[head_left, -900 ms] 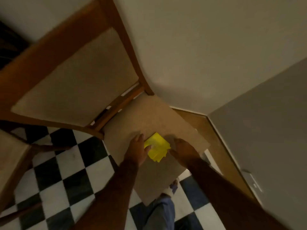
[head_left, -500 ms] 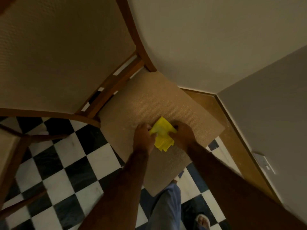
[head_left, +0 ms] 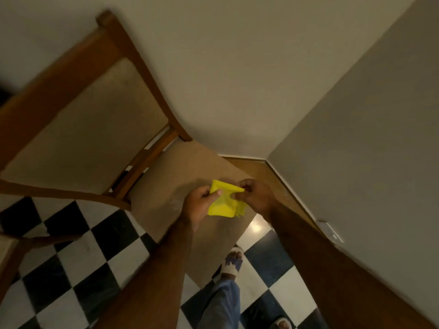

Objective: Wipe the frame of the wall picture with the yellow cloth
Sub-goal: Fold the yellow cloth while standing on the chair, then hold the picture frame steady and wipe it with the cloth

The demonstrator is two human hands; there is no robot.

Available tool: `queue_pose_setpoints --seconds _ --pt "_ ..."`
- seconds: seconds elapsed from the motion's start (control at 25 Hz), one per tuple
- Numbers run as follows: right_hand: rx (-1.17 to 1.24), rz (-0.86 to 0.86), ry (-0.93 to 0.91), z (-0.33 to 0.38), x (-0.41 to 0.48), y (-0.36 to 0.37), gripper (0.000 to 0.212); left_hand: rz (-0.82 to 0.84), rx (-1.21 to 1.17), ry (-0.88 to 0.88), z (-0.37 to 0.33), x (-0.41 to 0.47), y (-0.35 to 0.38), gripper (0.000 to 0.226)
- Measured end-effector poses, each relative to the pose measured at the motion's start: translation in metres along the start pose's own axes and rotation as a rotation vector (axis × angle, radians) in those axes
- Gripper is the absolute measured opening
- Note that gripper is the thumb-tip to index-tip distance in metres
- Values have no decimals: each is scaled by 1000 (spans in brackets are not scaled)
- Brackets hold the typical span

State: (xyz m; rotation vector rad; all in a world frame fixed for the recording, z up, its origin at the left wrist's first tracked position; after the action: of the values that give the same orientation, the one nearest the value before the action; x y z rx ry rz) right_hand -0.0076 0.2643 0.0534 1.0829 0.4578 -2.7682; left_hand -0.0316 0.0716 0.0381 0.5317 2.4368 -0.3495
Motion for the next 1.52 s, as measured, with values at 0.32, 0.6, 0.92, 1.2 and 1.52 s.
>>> queue_pose_setpoints --seconds 0.32,0.6,0.92,1.2,1.52 --pt "306 -162 -186 75 -171 -147 21 102 -98 270 -188 -76 80 14" --pt "283 -420 -359 127 -318 -259 24 181 -18 517 -341 -152 164 30" --pt "255 -711 -618 193 -495 -356 23 247 -14 854 -508 -268 248 30" --pt "48 -1167 -975 279 -729 -436 35 348 -111 1290 -714 -434 295 8" --pt "-905 -2090 -1014 316 -1012 -455 26 341 -207 1683 -889 -628 311 19"
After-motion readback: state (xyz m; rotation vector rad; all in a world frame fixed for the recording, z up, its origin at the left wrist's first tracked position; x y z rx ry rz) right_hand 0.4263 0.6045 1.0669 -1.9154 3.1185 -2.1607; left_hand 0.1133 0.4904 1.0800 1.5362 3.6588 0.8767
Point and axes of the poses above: each hand's wrist, its own x-axis towards the middle knuckle, its own y-axis out of the palm, z = x × y, the point moved 4 cm from there along x, towards the middle knuckle, and after that the axes turned 8 degrees about z, right-handed, at the moved point
